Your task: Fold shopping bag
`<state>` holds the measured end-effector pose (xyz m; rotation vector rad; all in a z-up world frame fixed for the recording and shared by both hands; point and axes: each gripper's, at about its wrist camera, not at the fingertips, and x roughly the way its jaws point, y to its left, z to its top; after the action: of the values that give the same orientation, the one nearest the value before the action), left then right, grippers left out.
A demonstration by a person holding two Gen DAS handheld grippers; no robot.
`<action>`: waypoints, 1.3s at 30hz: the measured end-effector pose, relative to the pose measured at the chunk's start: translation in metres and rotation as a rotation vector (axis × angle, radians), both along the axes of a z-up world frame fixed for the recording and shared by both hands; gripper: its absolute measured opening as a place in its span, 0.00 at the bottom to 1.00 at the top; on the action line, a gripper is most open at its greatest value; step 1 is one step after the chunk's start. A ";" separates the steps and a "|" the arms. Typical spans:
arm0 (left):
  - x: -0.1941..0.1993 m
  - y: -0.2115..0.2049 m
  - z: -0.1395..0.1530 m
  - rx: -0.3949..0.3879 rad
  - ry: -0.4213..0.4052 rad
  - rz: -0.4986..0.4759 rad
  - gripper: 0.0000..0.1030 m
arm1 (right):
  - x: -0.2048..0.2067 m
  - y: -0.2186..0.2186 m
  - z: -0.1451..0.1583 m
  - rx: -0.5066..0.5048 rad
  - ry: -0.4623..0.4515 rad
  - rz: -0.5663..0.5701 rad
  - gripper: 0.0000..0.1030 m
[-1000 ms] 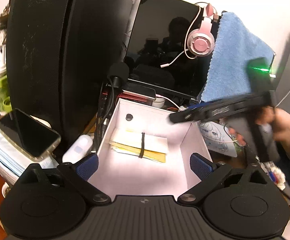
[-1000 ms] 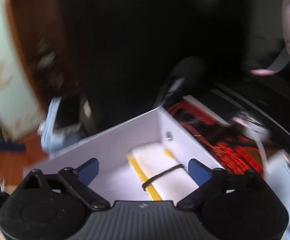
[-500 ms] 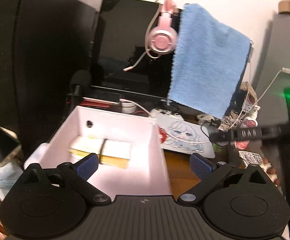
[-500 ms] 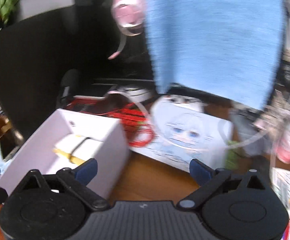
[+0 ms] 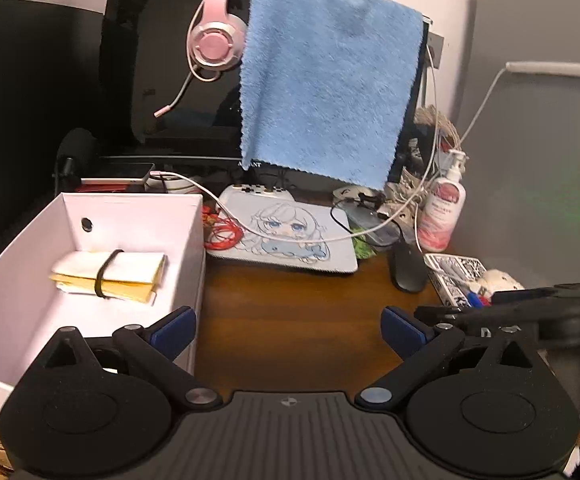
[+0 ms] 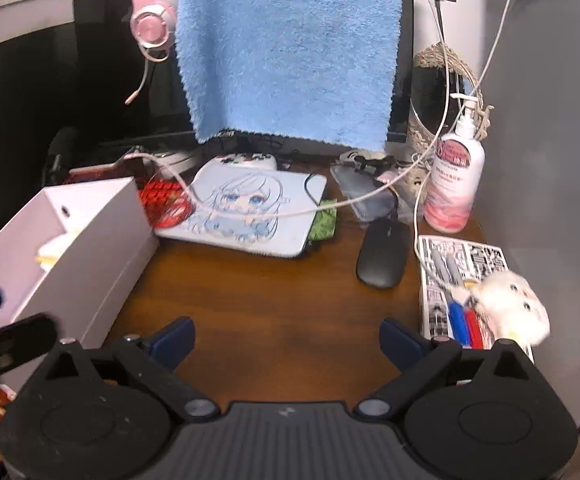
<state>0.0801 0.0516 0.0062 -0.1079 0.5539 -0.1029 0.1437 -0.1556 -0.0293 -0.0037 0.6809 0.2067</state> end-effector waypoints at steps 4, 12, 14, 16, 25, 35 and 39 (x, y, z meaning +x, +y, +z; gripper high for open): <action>-0.009 -0.006 -0.004 0.050 0.000 0.034 0.98 | -0.025 -0.004 -0.006 -0.001 -0.015 -0.013 0.96; -0.024 -0.005 -0.003 0.055 0.002 0.098 0.98 | -0.064 -0.009 -0.007 -0.024 -0.092 -0.100 0.96; -0.030 -0.004 -0.001 0.056 -0.005 0.118 0.98 | -0.071 -0.011 -0.006 0.015 -0.088 -0.089 0.96; -0.036 -0.004 0.001 0.056 -0.012 0.139 0.98 | -0.078 -0.013 -0.004 0.041 -0.091 -0.084 0.96; -0.054 0.000 0.011 0.058 -0.023 0.184 0.98 | -0.104 -0.010 0.008 0.066 -0.144 -0.077 0.96; -0.065 0.003 0.015 0.077 -0.036 0.210 0.98 | -0.119 0.002 0.019 0.069 -0.183 -0.054 0.96; -0.070 0.003 0.017 0.090 -0.047 0.216 0.98 | -0.123 0.004 0.023 0.072 -0.197 -0.051 0.96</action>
<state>0.0104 0.0542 0.0232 -0.0773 0.4959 0.1298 0.0210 -0.1520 -0.0066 0.0621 0.4768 0.1789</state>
